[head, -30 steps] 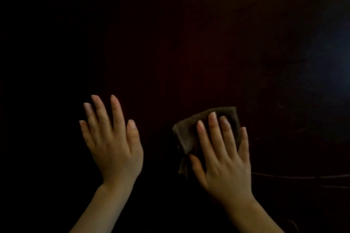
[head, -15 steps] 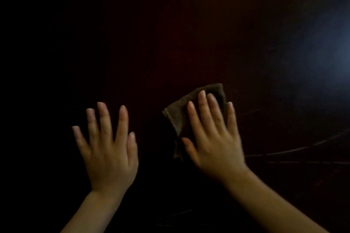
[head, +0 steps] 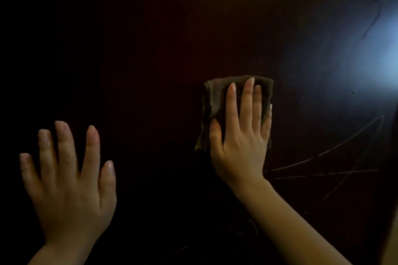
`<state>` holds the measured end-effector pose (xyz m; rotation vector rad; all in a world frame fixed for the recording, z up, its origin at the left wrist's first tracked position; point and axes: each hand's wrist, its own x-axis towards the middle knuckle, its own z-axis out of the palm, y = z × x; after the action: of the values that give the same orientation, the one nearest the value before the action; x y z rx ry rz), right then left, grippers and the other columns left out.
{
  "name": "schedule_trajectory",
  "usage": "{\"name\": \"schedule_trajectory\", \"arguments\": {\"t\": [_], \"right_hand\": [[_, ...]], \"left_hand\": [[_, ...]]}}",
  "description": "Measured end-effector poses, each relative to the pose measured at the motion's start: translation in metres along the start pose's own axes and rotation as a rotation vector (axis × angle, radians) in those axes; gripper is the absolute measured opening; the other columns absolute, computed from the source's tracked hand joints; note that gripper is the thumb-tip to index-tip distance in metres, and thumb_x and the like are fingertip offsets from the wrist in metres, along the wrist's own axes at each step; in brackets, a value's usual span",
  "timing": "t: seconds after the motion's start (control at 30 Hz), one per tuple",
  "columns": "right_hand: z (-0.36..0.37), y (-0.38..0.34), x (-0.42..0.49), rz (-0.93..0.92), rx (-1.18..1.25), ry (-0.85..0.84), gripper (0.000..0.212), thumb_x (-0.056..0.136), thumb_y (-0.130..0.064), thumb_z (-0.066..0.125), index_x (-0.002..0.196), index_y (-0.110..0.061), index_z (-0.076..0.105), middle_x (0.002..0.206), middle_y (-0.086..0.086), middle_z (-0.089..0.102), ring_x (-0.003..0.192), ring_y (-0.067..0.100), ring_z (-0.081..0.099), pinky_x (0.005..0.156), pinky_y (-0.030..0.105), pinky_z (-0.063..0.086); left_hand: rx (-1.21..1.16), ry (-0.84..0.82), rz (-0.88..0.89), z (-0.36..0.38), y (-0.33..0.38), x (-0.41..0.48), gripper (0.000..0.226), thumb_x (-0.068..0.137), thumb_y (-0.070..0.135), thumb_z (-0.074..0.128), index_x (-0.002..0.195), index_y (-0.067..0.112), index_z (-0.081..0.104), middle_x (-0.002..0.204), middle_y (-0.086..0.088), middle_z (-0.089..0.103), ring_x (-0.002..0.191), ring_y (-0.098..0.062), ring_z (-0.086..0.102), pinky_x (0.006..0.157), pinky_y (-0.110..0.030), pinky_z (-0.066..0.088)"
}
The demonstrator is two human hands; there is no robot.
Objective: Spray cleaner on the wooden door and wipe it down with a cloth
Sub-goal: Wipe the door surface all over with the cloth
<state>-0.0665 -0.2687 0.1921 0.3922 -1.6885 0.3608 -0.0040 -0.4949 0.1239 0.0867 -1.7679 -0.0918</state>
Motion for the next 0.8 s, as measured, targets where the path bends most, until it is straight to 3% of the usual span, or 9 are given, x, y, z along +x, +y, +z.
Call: {"name": "schedule_trajectory", "arguments": {"t": [0.1,0.23,0.37,0.43,0.53,0.6,0.7,0.8], "right_hand": [[0.003,-0.02,-0.01,0.035,0.025,-0.028,0.062,0.094,-0.047,0.026,0.146,-0.016,0.014,0.154,0.01,0.004,0.143,0.027,0.004,0.114,0.048,0.0],[0.01,-0.047,-0.052,-0.28,-0.035,-0.111,0.061,0.093,-0.047,0.029,0.146,-0.018,0.018,0.151,0.014,0.015,0.142,0.03,0.014,0.114,0.051,0.007],[0.008,-0.024,-0.059,-0.556,-0.09,-0.125,0.064,0.09,-0.048,0.034,0.146,-0.021,0.018,0.151,0.007,0.019,0.14,0.024,0.02,0.115,0.045,0.008],[0.005,-0.003,-0.047,-0.465,-0.093,-0.097,0.062,0.092,-0.048,0.031,0.146,-0.02,0.019,0.152,0.005,0.016,0.141,0.022,0.019,0.115,0.044,0.008],[0.003,0.013,-0.039,-0.198,-0.076,-0.074,0.062,0.092,-0.048,0.029,0.146,-0.018,0.017,0.152,0.009,0.014,0.145,0.017,-0.002,0.115,0.046,0.006],[0.004,0.01,-0.042,-0.088,-0.053,-0.064,0.063,0.093,-0.049,0.027,0.146,-0.019,0.016,0.152,0.009,0.013,0.144,0.015,-0.006,0.116,0.045,0.004],[0.007,0.009,-0.046,0.016,-0.031,-0.049,0.061,0.096,-0.052,0.016,0.148,-0.02,0.015,0.153,0.008,0.012,0.145,0.014,-0.006,0.115,0.044,0.004],[0.006,0.022,-0.046,0.209,-0.018,0.009,0.063,0.093,-0.048,0.025,0.148,-0.019,0.013,0.154,0.007,0.01,0.144,0.013,-0.006,0.114,0.044,0.005]], "left_hand": [[0.07,0.089,0.033,0.001,0.002,-0.003,0.059,0.096,0.037,0.027,0.15,0.018,0.01,0.154,-0.02,0.009,0.141,-0.04,0.009,0.103,-0.069,0.019],[0.104,0.118,0.038,-0.004,0.006,-0.003,0.055,0.099,0.037,0.023,0.149,0.017,0.013,0.152,-0.02,0.014,0.141,-0.037,0.011,0.11,-0.059,0.01],[0.134,0.092,0.05,-0.006,0.006,-0.002,0.054,0.1,0.037,0.022,0.149,0.015,0.012,0.153,-0.02,0.012,0.141,-0.036,0.009,0.11,-0.057,0.008],[0.124,0.061,0.032,-0.009,0.008,-0.001,0.055,0.1,0.039,0.019,0.149,0.017,0.007,0.153,-0.021,0.009,0.141,-0.038,0.007,0.109,-0.061,0.008],[0.096,-0.039,0.019,-0.015,0.014,0.001,0.059,0.098,0.045,0.013,0.149,0.019,0.001,0.152,-0.024,0.005,0.14,-0.042,0.001,0.104,-0.071,0.009],[0.115,-0.073,0.108,-0.021,0.02,0.012,0.06,0.097,0.046,0.013,0.149,0.018,0.007,0.151,-0.025,0.011,0.14,-0.043,0.003,0.101,-0.073,0.008],[0.126,-0.056,0.359,-0.027,0.049,0.051,0.056,0.096,0.045,0.023,0.143,0.014,0.026,0.151,-0.019,0.021,0.141,-0.036,0.011,0.11,-0.058,0.0],[0.045,-0.008,0.491,-0.021,0.095,0.098,0.053,0.096,0.04,0.031,0.142,0.013,0.033,0.15,-0.017,0.028,0.14,-0.033,0.018,0.112,-0.051,0.007]]}}
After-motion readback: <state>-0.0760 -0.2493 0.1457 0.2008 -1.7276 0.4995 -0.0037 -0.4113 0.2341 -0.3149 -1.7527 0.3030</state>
